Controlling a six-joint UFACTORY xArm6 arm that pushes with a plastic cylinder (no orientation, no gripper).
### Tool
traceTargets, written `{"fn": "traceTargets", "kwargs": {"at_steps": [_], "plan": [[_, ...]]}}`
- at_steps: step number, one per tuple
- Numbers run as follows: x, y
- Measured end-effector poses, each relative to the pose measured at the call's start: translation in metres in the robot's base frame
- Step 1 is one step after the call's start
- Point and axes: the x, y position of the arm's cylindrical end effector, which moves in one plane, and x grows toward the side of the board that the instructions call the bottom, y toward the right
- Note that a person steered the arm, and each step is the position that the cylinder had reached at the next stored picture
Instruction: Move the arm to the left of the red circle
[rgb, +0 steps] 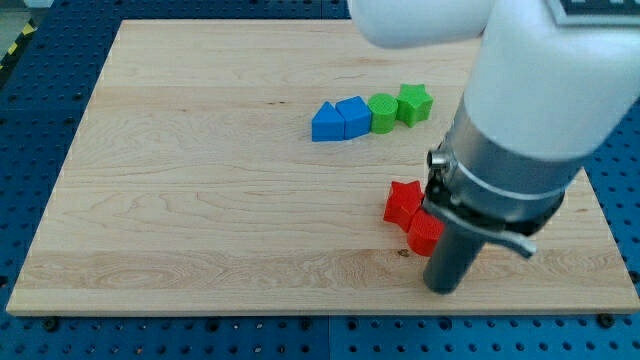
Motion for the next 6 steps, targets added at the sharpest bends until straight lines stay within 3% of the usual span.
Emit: {"fn": "traceTargets", "kwargs": {"at_steps": [2,6], "plan": [[-0.018,-0.005],[0.008,-0.026]]}}
